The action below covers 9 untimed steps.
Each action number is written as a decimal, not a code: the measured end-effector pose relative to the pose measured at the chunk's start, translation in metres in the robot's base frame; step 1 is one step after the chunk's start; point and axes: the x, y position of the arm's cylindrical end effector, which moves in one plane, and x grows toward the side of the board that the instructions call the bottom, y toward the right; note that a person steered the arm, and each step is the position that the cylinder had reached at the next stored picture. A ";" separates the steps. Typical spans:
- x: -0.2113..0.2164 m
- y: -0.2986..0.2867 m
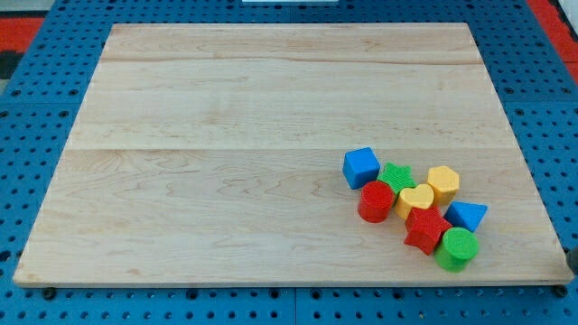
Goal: Slide the green circle to the bottom of the red star
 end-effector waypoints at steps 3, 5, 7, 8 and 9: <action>-0.026 -0.031; -0.026 -0.030; -0.021 -0.032; -0.021 -0.054; -0.019 -0.086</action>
